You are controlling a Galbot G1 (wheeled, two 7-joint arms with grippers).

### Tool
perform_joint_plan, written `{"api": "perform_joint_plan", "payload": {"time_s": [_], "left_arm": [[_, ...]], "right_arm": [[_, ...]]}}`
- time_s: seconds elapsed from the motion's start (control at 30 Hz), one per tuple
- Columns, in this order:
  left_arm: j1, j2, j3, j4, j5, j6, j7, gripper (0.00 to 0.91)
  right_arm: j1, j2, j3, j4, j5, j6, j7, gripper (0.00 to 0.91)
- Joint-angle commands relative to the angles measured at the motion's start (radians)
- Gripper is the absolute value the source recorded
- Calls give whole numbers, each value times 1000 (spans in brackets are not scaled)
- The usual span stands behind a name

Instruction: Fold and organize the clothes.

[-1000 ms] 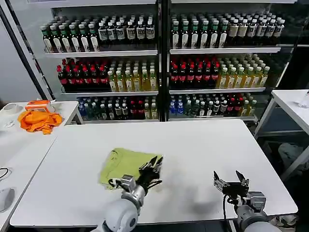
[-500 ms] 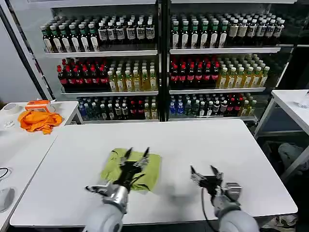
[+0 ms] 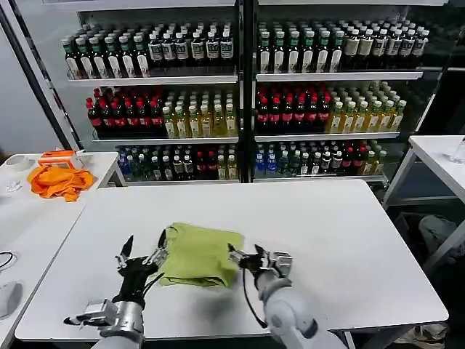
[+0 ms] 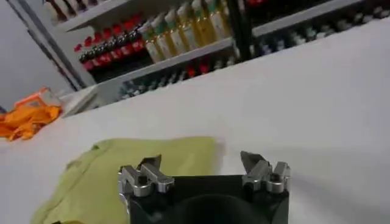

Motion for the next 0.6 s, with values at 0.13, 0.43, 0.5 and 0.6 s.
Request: {"api": "perform_joint_plan", "payload": {"time_s": [0.13,0.43,0.5,0.6], "left_arm": [[93,-14,-75,-42,39,-27,-10,907],[90,-14,-62,-38,42,-28,-10,907],[88,-13,-61,-35,41,-28,-10,907],[88,-11,-60,-34,41,-29,-9,907]], "right_arm": [[113,95,-109,-169,59,9,90,806],[98,92,-99,-165,60,16,109,0],[95,92,-98,-164,60,19,111,0],[91,90,-94,-164,59,21,112,0]]}}
